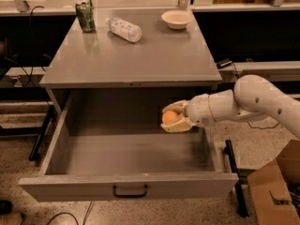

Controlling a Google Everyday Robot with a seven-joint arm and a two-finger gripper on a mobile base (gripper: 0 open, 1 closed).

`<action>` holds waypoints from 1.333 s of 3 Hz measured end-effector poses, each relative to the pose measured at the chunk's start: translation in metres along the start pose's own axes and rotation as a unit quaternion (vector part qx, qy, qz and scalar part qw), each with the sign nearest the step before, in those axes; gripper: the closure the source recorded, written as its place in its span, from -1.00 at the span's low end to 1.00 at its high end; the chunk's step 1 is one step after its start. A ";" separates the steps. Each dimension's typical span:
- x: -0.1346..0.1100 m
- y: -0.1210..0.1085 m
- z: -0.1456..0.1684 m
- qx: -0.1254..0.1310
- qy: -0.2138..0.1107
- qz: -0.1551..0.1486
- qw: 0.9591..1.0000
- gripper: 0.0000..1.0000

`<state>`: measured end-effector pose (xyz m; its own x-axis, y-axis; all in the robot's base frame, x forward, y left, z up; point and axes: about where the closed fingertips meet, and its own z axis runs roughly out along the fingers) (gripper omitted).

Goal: Pick orange from top drawer and place on counter

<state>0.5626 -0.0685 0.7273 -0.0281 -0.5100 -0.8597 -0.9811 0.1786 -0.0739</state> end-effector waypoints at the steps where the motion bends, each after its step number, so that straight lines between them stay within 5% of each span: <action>1: 0.002 0.001 0.002 -0.001 0.001 0.001 1.000 1.00; 2: -0.012 -0.014 -0.008 0.007 -0.010 -0.011 1.000 1.00; 4: -0.100 -0.078 -0.059 0.038 -0.039 -0.109 0.993 1.00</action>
Offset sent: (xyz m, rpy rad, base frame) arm 0.0345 -0.0163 0.0445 0.0416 -0.0816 -0.0074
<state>0.6304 -0.0815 0.8489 0.2004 -0.4776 -0.8554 -0.9450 0.1362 -0.2974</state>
